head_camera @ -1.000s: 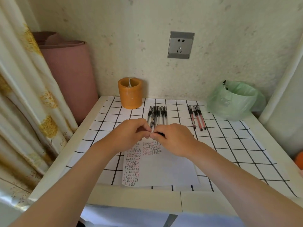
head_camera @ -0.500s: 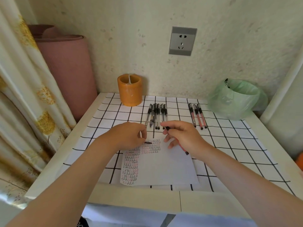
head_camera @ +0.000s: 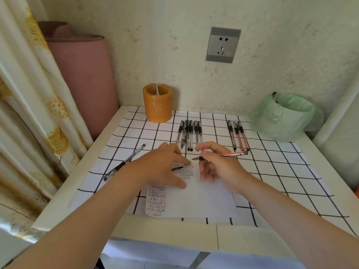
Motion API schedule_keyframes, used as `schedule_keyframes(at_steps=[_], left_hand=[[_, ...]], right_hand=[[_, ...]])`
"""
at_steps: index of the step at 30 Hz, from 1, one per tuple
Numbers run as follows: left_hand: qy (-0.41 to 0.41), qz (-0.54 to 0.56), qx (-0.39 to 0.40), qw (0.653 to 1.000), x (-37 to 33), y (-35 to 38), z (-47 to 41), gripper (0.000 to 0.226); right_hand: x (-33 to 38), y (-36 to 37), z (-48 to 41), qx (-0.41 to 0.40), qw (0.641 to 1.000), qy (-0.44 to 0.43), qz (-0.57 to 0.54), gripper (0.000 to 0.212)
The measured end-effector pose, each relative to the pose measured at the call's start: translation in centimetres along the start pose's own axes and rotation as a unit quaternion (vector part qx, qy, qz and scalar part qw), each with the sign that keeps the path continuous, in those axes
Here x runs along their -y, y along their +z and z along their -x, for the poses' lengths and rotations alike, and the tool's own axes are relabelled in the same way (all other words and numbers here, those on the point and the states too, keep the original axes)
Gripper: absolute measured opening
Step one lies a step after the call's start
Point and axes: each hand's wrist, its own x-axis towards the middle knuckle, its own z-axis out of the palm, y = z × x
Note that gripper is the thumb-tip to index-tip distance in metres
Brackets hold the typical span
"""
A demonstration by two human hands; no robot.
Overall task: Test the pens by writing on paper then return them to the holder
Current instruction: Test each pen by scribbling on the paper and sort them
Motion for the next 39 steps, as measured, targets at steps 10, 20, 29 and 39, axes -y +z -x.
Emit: schedule_keyframes(at_steps=[10, 20, 29, 39], left_hand=[[0.0, 0.008, -0.014, 1.0, 0.6, 0.1, 0.4, 0.077], [0.022, 0.053, -0.019, 0.998, -0.3, 0.4, 0.2, 0.057], [0.013, 0.055, -0.012, 0.998, -0.4, 0.4, 0.3, 0.055], [0.012, 0.06, -0.009, 0.998, -0.4, 0.4, 0.3, 0.056]], right_hand=[[-1.0, 1.8, 0.3, 0.018, 0.977, -0.038, 0.209, 0.015], [-1.2, 1.7, 0.4, 0.043, 0.963, -0.089, 0.253, 0.018], [-1.2, 1.9, 0.4, 0.057, 0.958, -0.106, 0.26, 0.03], [-1.2, 1.8, 0.7, 0.048, 0.961, -0.104, 0.251, 0.02]])
